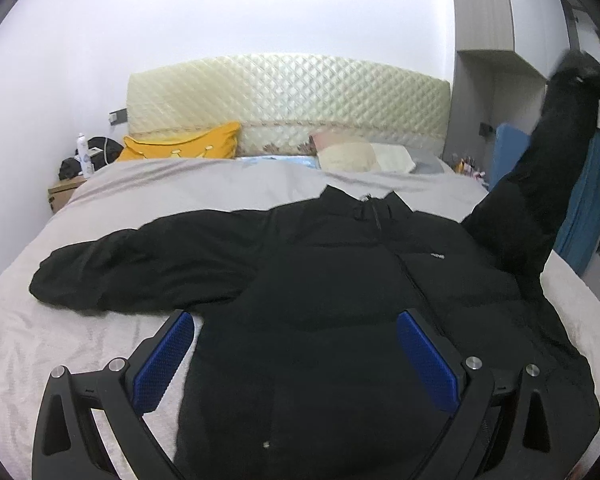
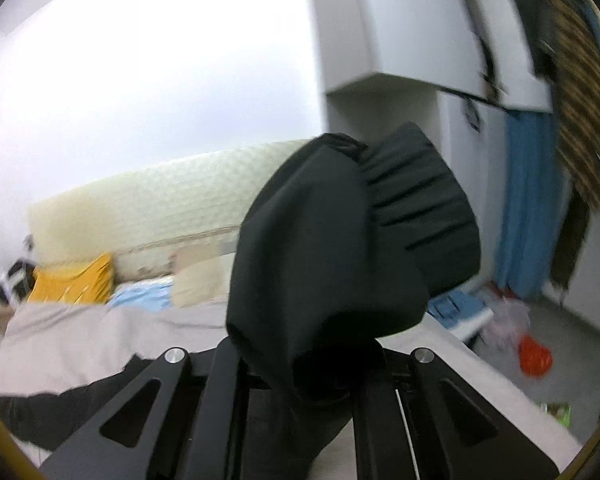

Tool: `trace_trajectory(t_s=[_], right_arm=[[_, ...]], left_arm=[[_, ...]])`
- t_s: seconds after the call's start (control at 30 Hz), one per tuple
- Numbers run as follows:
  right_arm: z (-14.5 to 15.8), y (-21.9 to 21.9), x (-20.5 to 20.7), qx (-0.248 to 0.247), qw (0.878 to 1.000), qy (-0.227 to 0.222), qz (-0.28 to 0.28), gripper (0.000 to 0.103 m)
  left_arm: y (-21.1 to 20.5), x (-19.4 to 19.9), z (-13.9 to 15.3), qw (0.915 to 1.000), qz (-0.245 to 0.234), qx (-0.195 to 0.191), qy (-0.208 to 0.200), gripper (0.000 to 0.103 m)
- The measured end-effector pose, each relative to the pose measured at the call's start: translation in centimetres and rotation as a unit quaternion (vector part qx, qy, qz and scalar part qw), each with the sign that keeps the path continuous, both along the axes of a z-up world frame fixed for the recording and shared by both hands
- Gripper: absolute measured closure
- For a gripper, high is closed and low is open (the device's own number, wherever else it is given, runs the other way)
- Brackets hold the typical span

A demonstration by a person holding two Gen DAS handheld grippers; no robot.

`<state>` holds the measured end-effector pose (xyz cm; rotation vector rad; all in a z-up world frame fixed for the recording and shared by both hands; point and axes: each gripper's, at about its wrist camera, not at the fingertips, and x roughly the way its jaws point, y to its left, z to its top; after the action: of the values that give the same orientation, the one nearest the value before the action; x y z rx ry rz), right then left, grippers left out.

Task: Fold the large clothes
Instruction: 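Lift the sleeve with the right gripper and fold it across the jacket body, then lay the sleeve on the jacket and open the right gripper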

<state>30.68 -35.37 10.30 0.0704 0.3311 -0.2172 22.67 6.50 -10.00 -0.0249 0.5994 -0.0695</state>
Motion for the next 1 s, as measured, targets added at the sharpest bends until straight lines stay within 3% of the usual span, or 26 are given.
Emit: trace_trajectory(t_s=[0.17,0.27,0.33,0.43,0.53,0.8,1.0], right_arm=[[-1.5,10.4,1.4,-0.06,0.995,0.009,0.084,0.093],[-3.6,14.8,2.3,-0.062,0.991,0.022,0.12,0.093],[-5.7,18.2,2.6,-0.052,0.988,0.03,0.143,0.093],[-10.5,22.6,3.3,0.0,0.982,0.048,0.182,0.093],[-15.5,26.4,4.0,0.002,0.973,0.083,0.215,0.093],[-26.5,31.9,6.4,0.0,0.954,0.164,0.25,0.093],[-31.4,32.3,7.3,-0.025,0.95,0.189,0.246,0.093]], left_arm=[[2.3,-0.7,-0.1,0.9998,0.015,-0.015,0.004,0.001],[3.6,-1.2,0.3,0.9994,0.024,-0.026,-0.005,0.001],[4.3,-1.6,0.7,0.9988,0.036,-0.028,-0.017,0.001],[4.7,-2.2,1.1,0.9983,0.038,-0.029,-0.031,0.001],[5.6,-2.7,1.5,0.9975,0.046,-0.033,-0.042,0.001],[8.4,-1.7,0.5,0.9951,0.059,-0.078,-0.014,0.001],[8.7,-0.6,-0.8,0.9949,0.06,-0.082,0.005,0.001]])
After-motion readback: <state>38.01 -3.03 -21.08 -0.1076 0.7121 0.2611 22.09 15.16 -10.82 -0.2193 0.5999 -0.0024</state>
